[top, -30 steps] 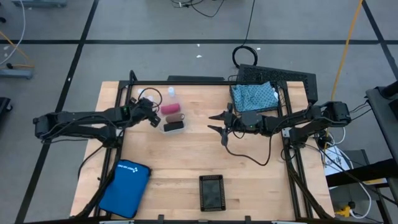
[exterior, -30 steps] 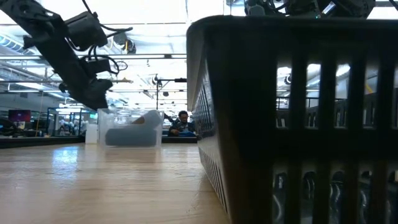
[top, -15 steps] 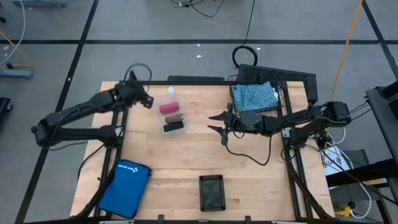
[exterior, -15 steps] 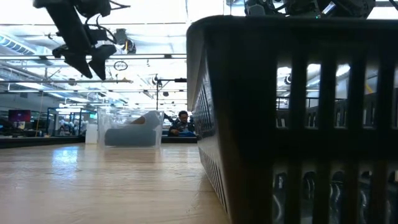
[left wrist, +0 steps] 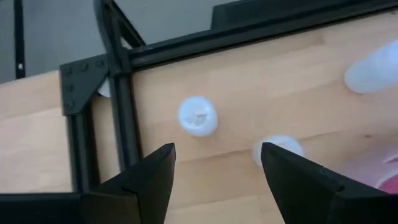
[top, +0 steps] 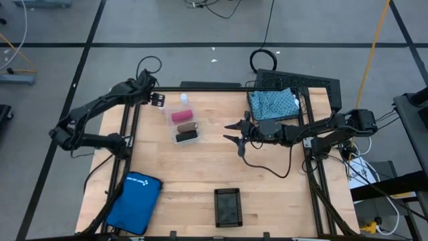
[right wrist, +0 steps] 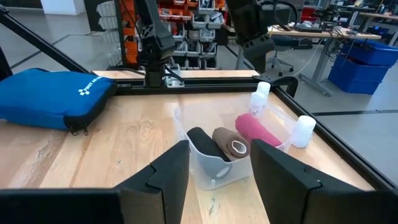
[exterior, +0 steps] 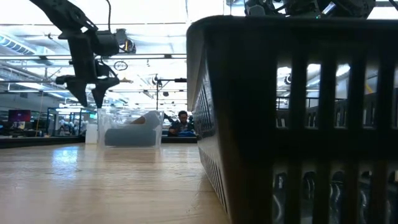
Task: Pick & Place Medicine items
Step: Put the top left transparent pill bottle into the black bin
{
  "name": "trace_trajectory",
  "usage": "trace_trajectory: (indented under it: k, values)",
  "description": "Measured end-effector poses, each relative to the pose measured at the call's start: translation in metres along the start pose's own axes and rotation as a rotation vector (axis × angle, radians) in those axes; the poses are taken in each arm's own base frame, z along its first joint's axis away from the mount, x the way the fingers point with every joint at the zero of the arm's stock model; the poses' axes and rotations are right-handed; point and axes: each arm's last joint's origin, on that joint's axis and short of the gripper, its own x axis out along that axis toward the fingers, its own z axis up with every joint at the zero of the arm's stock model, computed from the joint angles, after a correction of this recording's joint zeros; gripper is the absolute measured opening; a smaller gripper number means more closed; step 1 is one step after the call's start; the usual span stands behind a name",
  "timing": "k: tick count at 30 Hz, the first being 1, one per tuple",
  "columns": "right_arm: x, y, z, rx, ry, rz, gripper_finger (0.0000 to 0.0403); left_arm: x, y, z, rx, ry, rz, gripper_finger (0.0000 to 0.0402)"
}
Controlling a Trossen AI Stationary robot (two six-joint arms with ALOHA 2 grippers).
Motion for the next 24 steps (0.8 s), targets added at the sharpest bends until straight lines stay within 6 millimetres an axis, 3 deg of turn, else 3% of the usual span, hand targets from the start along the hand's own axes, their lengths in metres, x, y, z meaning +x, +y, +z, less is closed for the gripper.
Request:
trace_trajectory:
  k: [7, 24]
  values:
    - [0.000, 0.000, 0.000, 0.000, 0.003, 0.002, 0.0160, 0.011, -0.002, 0.000, -0.083, 0.020, 0.052, 0.0246]
    - [0.000, 0.000, 0.000, 0.007, 0.004, 0.003, 0.0160, 0.060, -0.011, 0.006, -0.122, 0.051, 0.176, 0.0246]
